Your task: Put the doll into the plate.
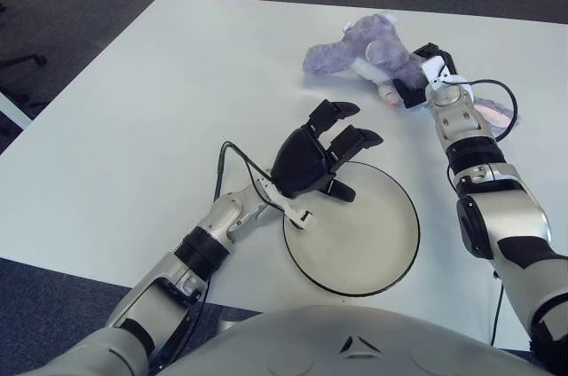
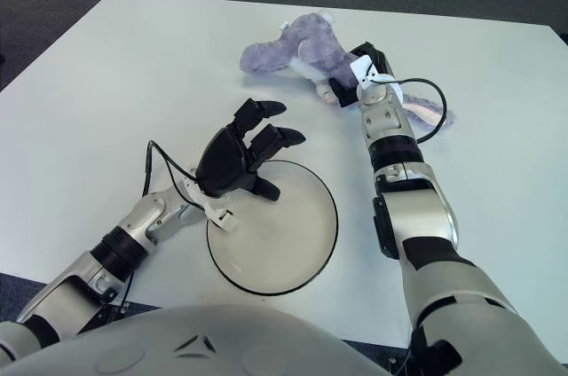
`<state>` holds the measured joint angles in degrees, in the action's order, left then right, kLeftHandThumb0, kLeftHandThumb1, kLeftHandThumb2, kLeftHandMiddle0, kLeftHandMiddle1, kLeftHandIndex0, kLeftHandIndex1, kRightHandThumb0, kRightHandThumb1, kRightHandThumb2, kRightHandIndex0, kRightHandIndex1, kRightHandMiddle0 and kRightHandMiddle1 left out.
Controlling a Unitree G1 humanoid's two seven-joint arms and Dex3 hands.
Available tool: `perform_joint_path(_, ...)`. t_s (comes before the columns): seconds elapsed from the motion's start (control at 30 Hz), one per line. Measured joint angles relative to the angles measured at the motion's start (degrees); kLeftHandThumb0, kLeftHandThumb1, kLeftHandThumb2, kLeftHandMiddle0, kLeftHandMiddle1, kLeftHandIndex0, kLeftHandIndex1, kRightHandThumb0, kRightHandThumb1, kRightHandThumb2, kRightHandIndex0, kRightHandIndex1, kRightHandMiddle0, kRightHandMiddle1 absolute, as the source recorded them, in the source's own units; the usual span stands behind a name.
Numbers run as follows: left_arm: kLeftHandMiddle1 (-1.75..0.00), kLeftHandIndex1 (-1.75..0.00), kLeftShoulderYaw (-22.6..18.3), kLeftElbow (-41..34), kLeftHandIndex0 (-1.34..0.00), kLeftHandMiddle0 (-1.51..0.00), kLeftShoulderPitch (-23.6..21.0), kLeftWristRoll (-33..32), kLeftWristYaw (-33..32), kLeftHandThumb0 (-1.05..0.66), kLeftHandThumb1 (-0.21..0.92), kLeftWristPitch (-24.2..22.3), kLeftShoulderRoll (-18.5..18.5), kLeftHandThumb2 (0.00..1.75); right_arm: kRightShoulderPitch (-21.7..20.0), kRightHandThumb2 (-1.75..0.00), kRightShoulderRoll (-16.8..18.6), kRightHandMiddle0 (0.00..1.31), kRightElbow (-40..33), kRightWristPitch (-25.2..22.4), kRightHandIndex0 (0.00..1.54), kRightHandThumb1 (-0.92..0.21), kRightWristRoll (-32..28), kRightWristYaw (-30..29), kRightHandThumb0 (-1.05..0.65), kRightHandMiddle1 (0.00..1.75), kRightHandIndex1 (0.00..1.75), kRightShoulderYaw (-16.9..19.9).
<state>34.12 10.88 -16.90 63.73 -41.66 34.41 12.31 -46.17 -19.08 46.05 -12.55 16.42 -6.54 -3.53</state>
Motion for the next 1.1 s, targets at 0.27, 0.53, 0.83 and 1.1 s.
perform_joint_path(0.27, -0.87, -1.13, 1.25, 0.99, 0.00, 0.00, -1.53, 1.07, -1.34, -0.57, 0.64, -1.15, 0.93, 1.00, 0.00, -1.66, 0.00, 0.63, -0.03, -0.10, 0.88, 0.01, 0.01, -0.01, 0.00, 1.75, 1.66, 0.04)
perform_joint_path(0.53, -0.81, -1.18, 2.52, 2.77, 0.00, 0.00, -3.56, 2.12, -1.34, -0.51, 0.60, -2.01, 1.51, 1.01, 0.00, -1.66, 0.03, 0.63, -0.03, -0.45, 0.88, 0.01, 0.00, -0.06, 0.00, 1.75, 1.66, 0.04)
perform_joint_path(0.83, -0.74, -1.25, 3.70, 3.54, 0.00, 0.00, -5.76, 2.36, -0.60, -0.50, 0.63, -2.38, 1.89, 1.00, 0.00, -1.67, 0.03, 0.63, -0.02, -0.15, 0.88, 0.01, -0.16, -0.02, 0.00, 1.75, 1.67, 0.17)
perform_joint_path(1.1, -0.79, -1.27, 4.23, 3.17, 0.00, 0.00, -8.01, 2.34, 1.90, -0.51, 0.67, -2.40, 2.63, 0.96, 0.01, -1.65, 0.19, 0.62, 0.02, 0.14, 0.88, 0.00, -0.26, 0.00, 0.00, 1.75, 1.65, 0.40)
